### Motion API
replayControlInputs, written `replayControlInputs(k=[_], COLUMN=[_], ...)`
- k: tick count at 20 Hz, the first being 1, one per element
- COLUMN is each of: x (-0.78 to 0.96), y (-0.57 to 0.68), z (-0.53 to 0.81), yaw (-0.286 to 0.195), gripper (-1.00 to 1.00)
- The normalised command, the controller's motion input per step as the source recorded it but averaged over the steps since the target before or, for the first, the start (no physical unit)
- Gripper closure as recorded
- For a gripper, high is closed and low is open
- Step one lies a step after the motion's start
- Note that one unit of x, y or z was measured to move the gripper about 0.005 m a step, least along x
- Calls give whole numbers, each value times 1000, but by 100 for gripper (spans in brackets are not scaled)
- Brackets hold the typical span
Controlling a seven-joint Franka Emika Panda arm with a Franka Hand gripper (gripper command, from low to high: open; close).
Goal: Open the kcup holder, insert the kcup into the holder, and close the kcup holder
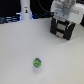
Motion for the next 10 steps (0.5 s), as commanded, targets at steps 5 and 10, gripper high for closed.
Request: replayControlInputs(k=[5,10], x=[963,965], y=[-236,-248], z=[151,233], yaw=[-67,-72], gripper=[100,100])
